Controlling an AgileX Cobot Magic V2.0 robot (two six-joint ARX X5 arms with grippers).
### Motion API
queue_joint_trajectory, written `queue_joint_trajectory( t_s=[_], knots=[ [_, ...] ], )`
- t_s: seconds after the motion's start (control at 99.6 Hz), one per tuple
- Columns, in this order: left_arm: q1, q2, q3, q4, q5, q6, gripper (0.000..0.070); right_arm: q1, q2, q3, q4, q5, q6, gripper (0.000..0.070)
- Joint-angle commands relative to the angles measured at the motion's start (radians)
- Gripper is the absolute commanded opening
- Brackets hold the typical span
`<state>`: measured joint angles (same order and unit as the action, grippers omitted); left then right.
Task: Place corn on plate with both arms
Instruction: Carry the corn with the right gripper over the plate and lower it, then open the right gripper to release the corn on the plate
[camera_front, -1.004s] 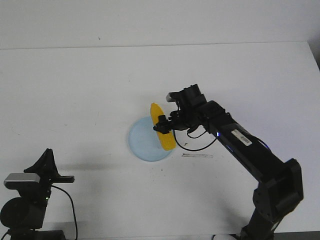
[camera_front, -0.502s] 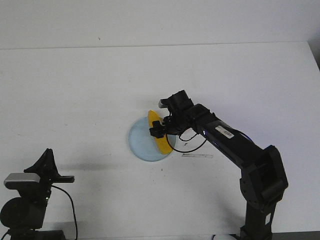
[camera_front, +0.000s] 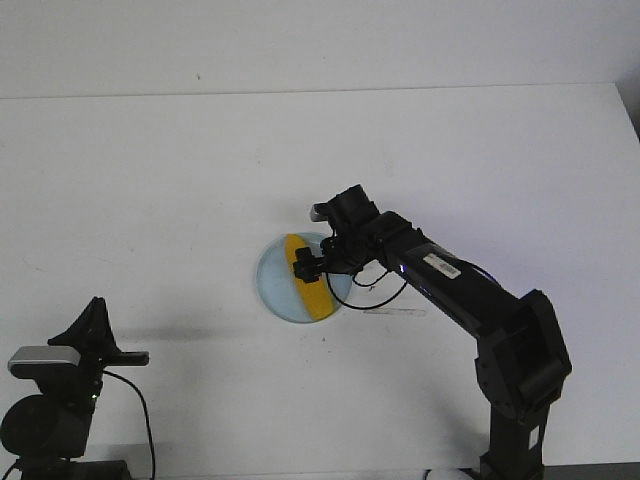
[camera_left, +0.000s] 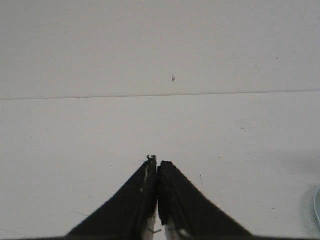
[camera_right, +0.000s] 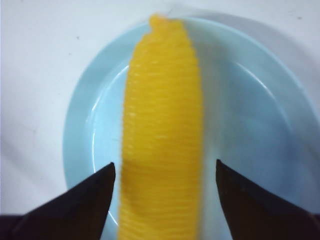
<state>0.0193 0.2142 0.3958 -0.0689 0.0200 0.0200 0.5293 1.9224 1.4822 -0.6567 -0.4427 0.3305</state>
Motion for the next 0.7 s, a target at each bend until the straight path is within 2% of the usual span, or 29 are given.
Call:
queue_joint_trajectory(
  t_s=[0.0, 0.201, 0.442, 0.452, 0.512, 0.582, 0.622, 0.693],
  knots=[
    [0.002, -0.001, 0.006, 0.011, -0.005, 0.014, 0.0003, 0.009, 0.016, 0.016, 0.01, -0.001, 0.009, 0.0463],
    [0.002, -0.001, 0.006, 0.011, -0.005, 0.014, 0.0003, 0.009, -0.039, 0.016, 0.016, 0.013, 0.003, 0.0463],
    [0.002, -0.001, 0.006, 0.011, -0.005, 0.014, 0.0002, 0.009, -0.17, 0.015, 0.027, 0.175, -0.068, 0.0463],
    [0.002, -0.001, 0.006, 0.011, -0.005, 0.014, 0.0003, 0.009, -0.188, 0.011, 0.028, 0.218, -0.101, 0.0461],
    [0.002, -0.001, 0.006, 0.011, -0.005, 0.014, 0.0003, 0.009, -0.203, 0.007, 0.028, 0.28, -0.126, 0.0461],
    [0.002, -0.001, 0.006, 0.011, -0.005, 0.014, 0.0003, 0.008, -0.238, -0.013, 0.031, 0.467, -0.156, 0.046],
    [0.002, -0.001, 0.006, 0.011, -0.005, 0.014, 0.0002, 0.008, -0.255, -0.031, 0.04, 0.544, -0.166, 0.0457],
    [0.002, -0.001, 0.006, 0.011, -0.005, 0.014, 0.0003, 0.002, -0.291, -0.082, 0.083, 0.637, -0.191, 0.042]
  ],
)
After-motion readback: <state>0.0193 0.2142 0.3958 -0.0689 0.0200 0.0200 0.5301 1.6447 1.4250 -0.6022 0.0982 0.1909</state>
